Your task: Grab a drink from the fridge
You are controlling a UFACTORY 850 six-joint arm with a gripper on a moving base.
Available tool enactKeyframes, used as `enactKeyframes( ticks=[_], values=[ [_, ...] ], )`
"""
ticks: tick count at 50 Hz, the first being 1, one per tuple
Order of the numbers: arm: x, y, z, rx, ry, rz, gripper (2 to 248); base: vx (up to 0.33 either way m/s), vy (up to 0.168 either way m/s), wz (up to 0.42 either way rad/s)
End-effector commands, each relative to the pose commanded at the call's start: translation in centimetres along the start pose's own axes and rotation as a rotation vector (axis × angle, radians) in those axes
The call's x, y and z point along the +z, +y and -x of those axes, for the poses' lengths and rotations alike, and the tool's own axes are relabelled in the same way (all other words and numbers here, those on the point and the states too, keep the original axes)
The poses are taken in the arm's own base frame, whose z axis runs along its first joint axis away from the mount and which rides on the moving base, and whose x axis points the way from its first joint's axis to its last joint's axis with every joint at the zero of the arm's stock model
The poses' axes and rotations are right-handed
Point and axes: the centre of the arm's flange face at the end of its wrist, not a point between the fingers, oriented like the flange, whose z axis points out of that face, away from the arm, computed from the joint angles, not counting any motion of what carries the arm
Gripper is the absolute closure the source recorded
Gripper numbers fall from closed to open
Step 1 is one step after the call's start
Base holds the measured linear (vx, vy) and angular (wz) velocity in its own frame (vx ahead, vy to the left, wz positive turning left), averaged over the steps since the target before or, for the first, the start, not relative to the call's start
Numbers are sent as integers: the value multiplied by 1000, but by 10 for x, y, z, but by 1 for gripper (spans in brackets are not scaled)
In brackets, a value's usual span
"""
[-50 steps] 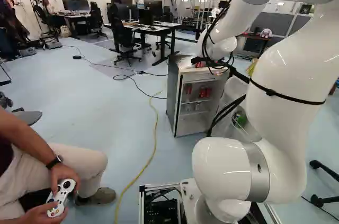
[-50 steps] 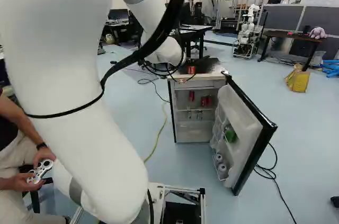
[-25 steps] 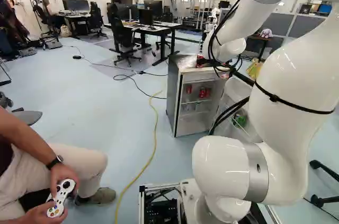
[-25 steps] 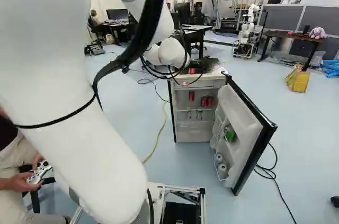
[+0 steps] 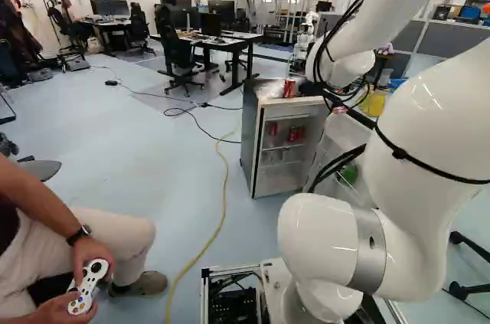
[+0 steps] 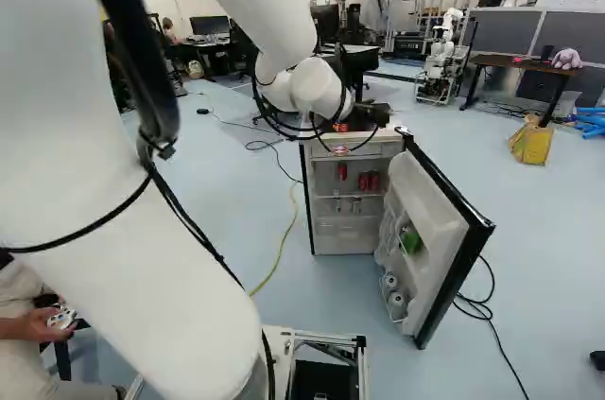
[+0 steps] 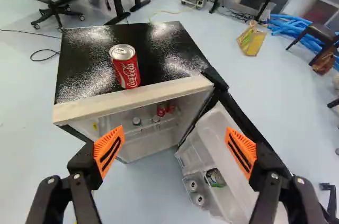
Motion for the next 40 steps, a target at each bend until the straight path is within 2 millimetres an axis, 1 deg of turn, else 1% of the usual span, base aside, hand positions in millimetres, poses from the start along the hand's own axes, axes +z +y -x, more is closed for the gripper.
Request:
enactKeyframes(
  ticks=[13,40],
  values=[
    [-6,21,-7,34,-19,40,3,0,0,0],
    [-12,64,-24,104,-90,111,3,0,0,0]
  ],
)
